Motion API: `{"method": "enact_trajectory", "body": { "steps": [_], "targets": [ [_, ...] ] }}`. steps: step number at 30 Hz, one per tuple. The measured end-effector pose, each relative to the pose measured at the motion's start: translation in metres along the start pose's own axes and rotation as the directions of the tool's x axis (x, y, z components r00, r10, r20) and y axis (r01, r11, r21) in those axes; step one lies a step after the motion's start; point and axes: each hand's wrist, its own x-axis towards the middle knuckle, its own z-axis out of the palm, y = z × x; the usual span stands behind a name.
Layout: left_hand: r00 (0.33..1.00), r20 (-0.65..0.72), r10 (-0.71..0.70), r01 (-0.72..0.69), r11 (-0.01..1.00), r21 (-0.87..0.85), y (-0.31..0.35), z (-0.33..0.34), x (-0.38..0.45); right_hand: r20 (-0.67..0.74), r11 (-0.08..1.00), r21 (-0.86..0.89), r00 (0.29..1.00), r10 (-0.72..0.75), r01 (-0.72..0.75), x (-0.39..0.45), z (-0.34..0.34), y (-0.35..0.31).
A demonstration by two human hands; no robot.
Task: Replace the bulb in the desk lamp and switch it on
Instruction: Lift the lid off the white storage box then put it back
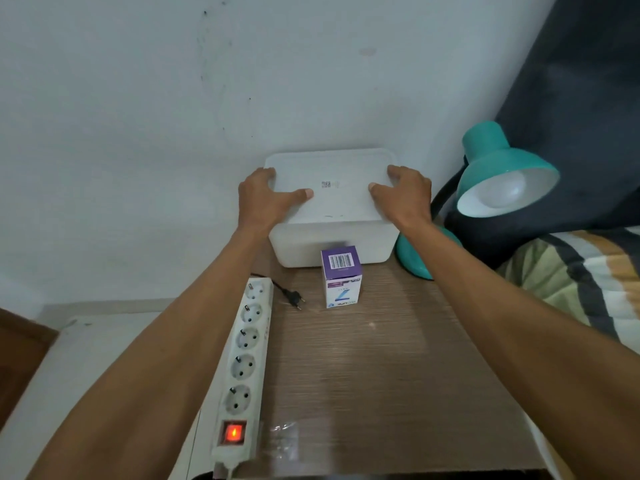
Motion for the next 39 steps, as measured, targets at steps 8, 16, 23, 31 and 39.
{"method": "enact_trajectory", "body": {
  "steps": [8,16,23,31,39],
  "targets": [
    [0.998,0.031,-0.058,0.058,0.998,-0.017,-0.020,0.011,0.011,0.009,0.998,-0.022,0.998,0.064,-0.063,0.004,0.001,-0.004],
    [0.999,0.026,-0.021,0.021,1.000,-0.011,-0.015,0.010,0.004,0.046,0.997,-0.070,0.999,-0.008,0.012,0.006,0.008,0.007],
    [0.999,0.043,-0.011,0.011,1.000,0.016,-0.019,0.009,0.000,0.049,0.991,-0.118,0.997,-0.053,0.058,0.009,0.011,0.017],
    [0.999,0.034,0.000,-0.001,1.000,0.029,-0.023,0.010,0.003,0.061,0.983,-0.177,0.997,-0.036,0.046,0.008,0.016,0.021],
    [0.999,0.044,-0.001,0.003,0.999,-0.043,-0.025,-0.020,-0.028,-0.029,0.959,-0.239,0.986,-0.167,0.155,-0.013,0.009,0.001]
  ]
}}
